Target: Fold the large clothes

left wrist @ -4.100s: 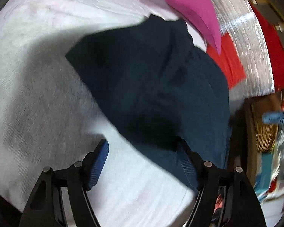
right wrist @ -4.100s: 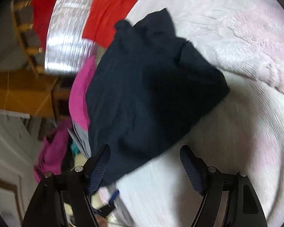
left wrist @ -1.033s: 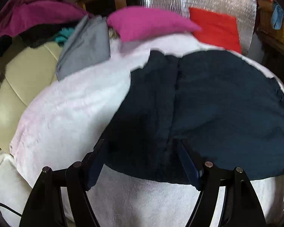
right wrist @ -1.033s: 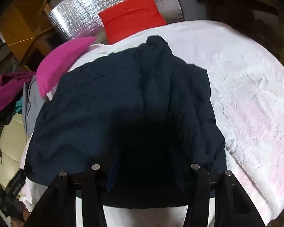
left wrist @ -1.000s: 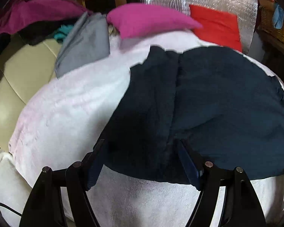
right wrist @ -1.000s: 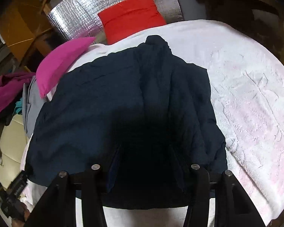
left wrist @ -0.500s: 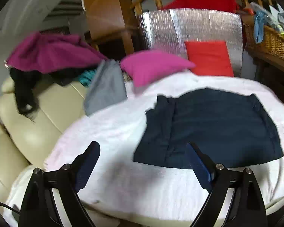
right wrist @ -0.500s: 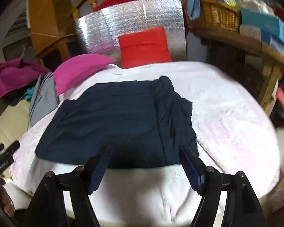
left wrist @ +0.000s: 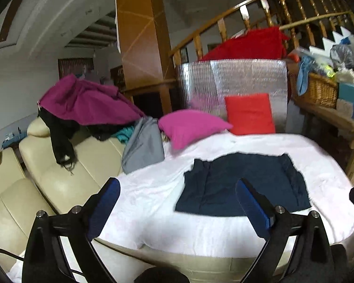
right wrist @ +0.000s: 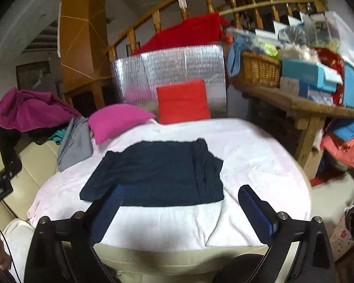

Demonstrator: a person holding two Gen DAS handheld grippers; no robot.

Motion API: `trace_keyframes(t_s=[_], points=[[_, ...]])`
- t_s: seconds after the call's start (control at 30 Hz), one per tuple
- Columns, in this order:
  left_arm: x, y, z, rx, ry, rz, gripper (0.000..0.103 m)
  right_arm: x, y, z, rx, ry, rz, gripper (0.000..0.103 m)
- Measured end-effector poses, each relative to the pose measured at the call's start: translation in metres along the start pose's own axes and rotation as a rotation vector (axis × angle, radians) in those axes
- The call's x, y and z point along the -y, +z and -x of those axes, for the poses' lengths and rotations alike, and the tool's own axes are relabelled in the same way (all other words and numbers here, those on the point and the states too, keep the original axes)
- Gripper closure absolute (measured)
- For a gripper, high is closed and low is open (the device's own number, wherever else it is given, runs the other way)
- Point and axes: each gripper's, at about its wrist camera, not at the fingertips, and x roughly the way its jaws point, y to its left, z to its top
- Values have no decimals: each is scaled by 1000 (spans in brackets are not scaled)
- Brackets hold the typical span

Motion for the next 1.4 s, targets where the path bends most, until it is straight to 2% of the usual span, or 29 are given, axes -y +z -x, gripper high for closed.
trace_keyframes(t_s=[0.17,0.3,0.5,0.83,1.4], points=[[-6,10,27,38,-17,0,2,-7,12,29,3,20,34,2],[-11,15,45,70,-5,5,2,-17,15,43,25,4,66,2],[-19,21,69,109,-3,32,2,-23,18,58,27,20,48,2],[-23,24,80,138,14,50,1,-34,16,62,30,50,13,2],[-22,19,75,128,38,45,1,-33,14,56,26,47,-22,2]])
